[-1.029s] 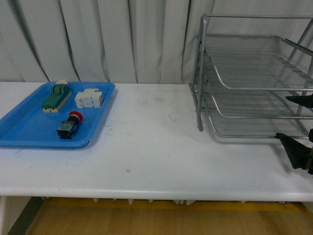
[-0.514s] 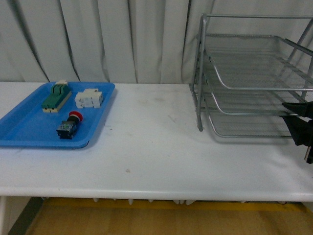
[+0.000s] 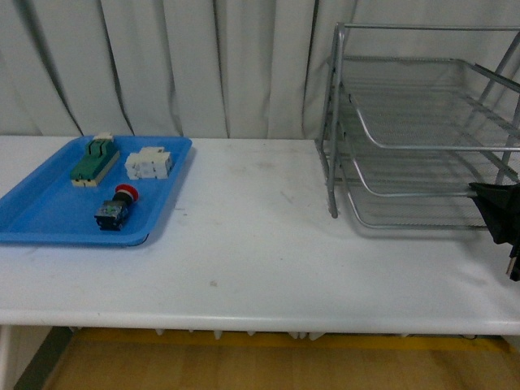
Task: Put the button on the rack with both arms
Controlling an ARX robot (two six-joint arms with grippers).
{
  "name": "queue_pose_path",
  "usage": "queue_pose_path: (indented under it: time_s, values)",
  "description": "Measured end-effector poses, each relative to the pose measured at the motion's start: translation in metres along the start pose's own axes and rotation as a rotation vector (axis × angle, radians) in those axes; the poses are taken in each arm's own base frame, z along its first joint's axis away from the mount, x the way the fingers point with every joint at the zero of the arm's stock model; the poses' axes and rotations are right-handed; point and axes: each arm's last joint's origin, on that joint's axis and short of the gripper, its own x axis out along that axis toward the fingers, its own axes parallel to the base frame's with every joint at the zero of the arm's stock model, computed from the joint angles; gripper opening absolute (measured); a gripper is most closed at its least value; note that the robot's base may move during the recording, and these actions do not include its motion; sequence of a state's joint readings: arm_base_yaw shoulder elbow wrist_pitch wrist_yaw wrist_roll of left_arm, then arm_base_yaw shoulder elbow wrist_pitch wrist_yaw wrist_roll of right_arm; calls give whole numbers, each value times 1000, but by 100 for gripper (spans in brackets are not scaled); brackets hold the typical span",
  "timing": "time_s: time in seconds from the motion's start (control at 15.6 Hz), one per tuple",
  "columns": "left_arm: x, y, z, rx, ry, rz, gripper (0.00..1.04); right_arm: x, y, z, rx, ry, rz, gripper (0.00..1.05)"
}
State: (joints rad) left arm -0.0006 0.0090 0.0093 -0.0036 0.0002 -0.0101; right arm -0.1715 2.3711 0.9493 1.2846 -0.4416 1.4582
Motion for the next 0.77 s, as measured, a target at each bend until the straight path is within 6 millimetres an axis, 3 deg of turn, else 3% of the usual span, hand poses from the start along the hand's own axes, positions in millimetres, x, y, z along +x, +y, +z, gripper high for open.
queue_pose_path:
  time_s: [0.51,0.71,0.77]
  values:
    - [0,0,0,0,0,0,98,-12,1,-2,17,-7,-19,4]
    - [0,0,0,0,0,0,98,-39,1,-9,28,-18,-67,4]
    - [0,0,0,0,0,0,98,-63,-1,-15,33,-20,-105,4]
